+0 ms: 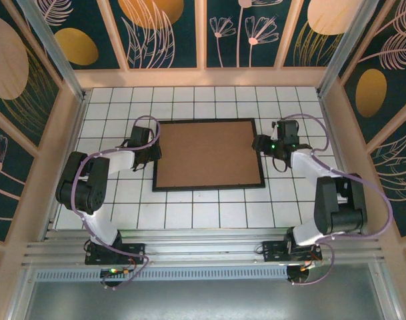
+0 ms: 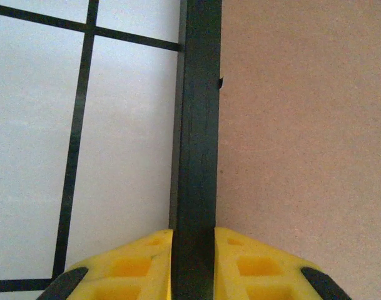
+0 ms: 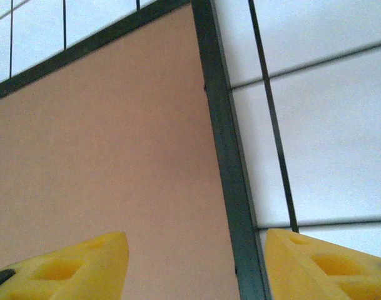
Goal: Put the photo into the frame
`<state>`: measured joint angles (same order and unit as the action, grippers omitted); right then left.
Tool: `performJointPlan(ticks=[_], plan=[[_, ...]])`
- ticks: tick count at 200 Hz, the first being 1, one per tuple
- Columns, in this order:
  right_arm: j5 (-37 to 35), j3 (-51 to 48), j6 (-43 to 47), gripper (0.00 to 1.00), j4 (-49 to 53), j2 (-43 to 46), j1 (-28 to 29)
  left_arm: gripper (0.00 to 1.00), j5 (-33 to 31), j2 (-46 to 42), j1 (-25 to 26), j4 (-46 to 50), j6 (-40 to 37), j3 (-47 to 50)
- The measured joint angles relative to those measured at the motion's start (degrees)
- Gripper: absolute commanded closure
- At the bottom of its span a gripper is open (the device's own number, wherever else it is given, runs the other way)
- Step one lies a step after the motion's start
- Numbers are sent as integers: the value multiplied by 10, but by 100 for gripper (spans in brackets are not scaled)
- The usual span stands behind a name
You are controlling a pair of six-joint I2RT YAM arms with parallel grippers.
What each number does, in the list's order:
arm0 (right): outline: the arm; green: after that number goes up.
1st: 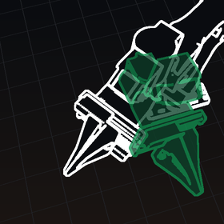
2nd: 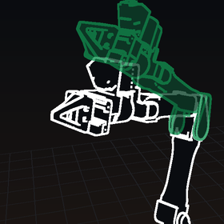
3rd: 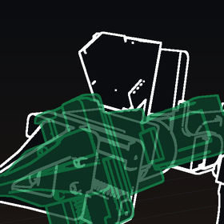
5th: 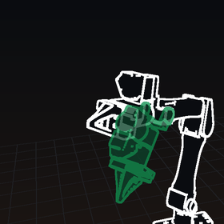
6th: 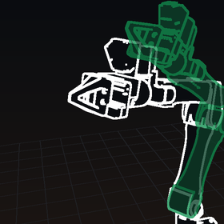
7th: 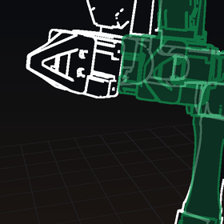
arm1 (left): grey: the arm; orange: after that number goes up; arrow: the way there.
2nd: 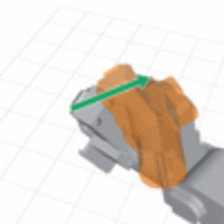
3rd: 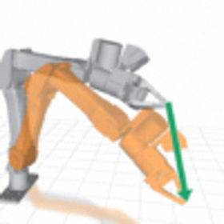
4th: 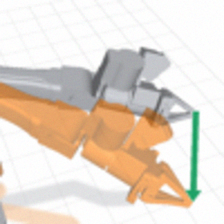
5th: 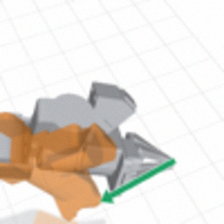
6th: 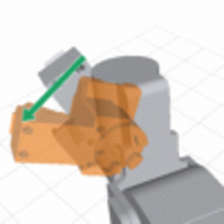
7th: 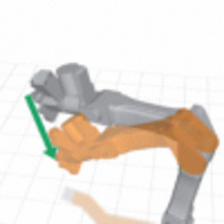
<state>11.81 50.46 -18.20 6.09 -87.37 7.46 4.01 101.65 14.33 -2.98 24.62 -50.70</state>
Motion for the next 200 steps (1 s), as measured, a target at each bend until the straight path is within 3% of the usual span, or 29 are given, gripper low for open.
performJointPlan(ticks=[103, 200], plan=[[91, 235, 95, 66, 93, -261, -57, 79, -11, 1, 4, 11, -21, -8], [150, 275, 119, 76, 122, -309, -60, 79, -11, 3, 4, 13, -21, -10]])
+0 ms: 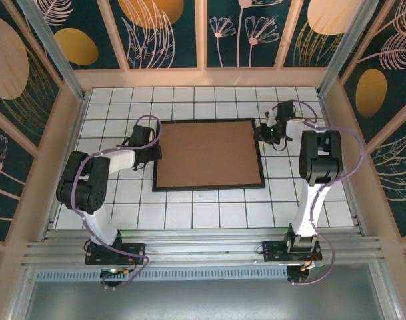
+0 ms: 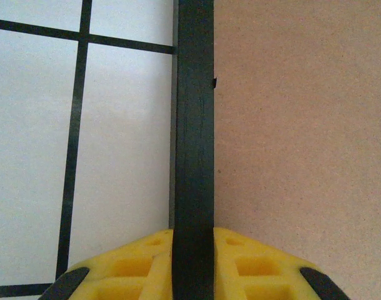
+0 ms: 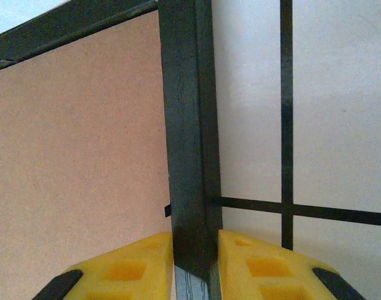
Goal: Put the photo into the frame
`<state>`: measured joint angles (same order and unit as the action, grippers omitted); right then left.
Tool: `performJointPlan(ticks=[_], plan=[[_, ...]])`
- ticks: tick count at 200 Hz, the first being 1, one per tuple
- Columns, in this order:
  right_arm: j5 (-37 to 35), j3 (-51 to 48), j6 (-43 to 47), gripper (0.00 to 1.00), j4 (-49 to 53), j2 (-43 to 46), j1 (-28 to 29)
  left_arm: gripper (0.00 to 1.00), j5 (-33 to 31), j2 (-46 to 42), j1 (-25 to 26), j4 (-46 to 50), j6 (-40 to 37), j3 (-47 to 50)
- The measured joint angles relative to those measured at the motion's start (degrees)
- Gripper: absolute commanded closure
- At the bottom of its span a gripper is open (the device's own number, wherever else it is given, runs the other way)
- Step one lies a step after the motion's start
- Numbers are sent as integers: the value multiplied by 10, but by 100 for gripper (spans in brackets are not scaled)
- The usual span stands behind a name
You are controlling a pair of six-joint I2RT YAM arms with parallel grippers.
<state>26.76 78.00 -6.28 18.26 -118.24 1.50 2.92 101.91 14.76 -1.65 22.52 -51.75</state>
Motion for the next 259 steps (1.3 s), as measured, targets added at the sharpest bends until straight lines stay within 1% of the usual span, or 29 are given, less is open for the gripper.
performJointPlan(ticks=[63, 123, 155, 185, 209, 223, 246, 259], plan=[[20, 14, 0, 76, 7, -12, -7, 79, 0, 0, 0, 0, 0, 0], [10, 10, 0, 78, 7, -9, -1, 79, 3, 0, 0, 0, 1, 0], [-21, -53, -9, 79, -32, 34, 11, 79, 4, -4, -1, 0, 11, 5], [-34, -123, -26, 78, -36, 88, 22, 79, -3, -31, -2, 0, 28, 35], [-34, -144, -35, 75, -25, 109, 23, 79, -5, -51, -2, 2, 35, 57], [-31, -144, -42, 73, -20, 111, 18, 79, -6, -52, -1, 2, 35, 58], [-17, -139, -50, 67, -10, 112, 8, 80, -7, -52, -1, 2, 35, 58], [-13, -128, -50, 66, -3, 112, 4, 80, -7, -52, -1, 2, 35, 58]])
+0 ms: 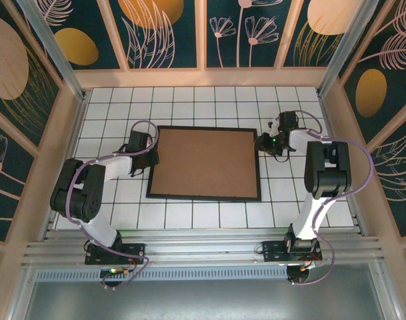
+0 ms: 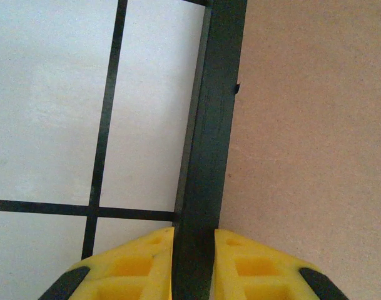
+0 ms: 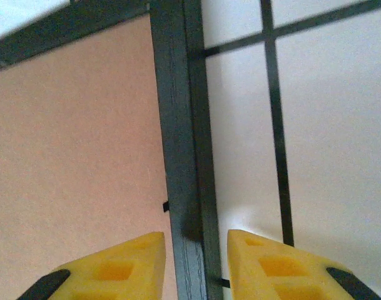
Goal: Put the photo into the frame
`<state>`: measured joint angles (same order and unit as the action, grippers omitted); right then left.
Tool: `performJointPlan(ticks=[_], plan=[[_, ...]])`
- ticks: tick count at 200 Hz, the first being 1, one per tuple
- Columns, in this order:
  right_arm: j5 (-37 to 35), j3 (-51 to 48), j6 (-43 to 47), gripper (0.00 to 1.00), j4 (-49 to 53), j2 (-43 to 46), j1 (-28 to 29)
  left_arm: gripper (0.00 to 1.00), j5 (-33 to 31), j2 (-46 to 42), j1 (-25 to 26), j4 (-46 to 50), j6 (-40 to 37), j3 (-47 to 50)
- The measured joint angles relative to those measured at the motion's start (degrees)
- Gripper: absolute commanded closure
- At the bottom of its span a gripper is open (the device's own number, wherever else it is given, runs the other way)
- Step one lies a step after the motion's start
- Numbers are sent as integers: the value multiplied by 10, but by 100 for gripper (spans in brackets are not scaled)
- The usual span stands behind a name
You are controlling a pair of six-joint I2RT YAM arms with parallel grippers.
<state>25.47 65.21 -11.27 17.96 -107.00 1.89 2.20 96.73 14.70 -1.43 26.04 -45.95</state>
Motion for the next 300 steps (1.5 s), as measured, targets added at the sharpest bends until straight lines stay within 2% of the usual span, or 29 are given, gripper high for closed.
performJointPlan(ticks=[42, 133, 221, 300], plan=[[1, 43, 5, 71, 6, -10, -2, 79, 0, 0, 0, 0, 0, 0], [-1, 44, 5, 75, 20, -43, -2, 79, 0, 0, 0, 0, 0, 0], [-1, 44, 5, 73, 18, -46, 7, 80, 1, 0, 0, 0, 0, 0], [-31, 45, 4, 71, 16, -46, 23, 80, 2, 0, 0, 0, 0, 0]])
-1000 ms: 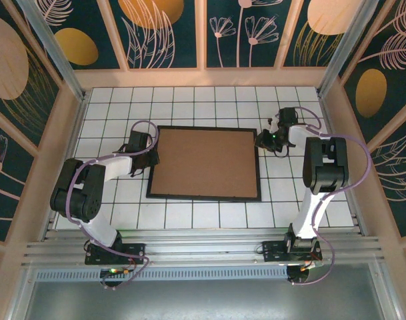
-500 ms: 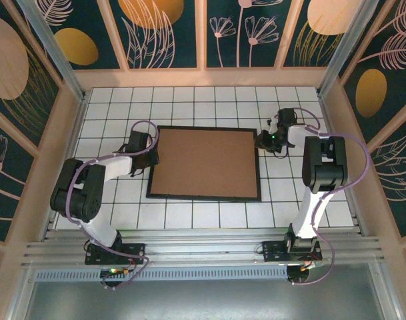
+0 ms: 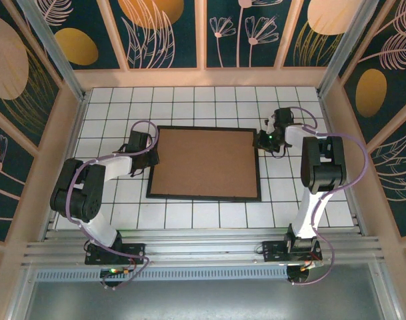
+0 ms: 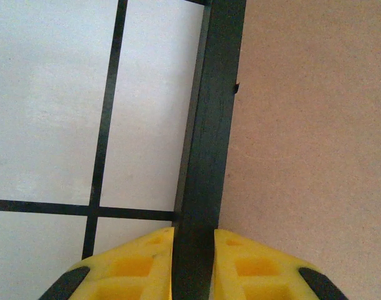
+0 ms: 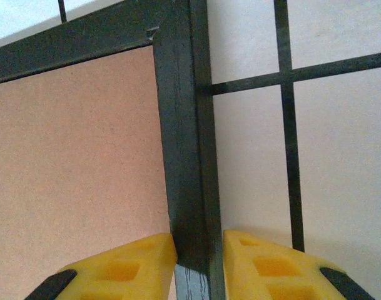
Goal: Put the photo into the frame
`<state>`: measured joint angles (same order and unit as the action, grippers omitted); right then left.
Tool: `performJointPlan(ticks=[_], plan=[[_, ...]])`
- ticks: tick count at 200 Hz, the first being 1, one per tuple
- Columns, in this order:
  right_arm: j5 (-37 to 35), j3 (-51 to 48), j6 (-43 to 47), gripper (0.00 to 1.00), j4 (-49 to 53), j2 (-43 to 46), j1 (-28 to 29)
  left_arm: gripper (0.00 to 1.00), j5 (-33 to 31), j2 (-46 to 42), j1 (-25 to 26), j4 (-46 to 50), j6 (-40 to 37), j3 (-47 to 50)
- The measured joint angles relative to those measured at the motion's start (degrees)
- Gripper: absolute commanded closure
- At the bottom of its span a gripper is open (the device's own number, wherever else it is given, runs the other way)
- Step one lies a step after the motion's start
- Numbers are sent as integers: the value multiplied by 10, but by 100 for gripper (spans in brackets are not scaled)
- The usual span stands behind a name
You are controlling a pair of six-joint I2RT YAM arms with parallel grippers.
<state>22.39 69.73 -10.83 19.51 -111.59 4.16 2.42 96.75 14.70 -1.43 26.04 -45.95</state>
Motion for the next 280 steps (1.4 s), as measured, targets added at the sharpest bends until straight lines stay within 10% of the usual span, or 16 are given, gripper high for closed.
performJointPlan(ticks=[173, 280], plan=[[-236, 43, 0, 62, 51, -2, 97, 80, -4, 0, -1, 1, 2, 0], [-120, -149, -44, 67, 80, 212, 53, 80, -4, -1, -1, 1, 4, 0]])
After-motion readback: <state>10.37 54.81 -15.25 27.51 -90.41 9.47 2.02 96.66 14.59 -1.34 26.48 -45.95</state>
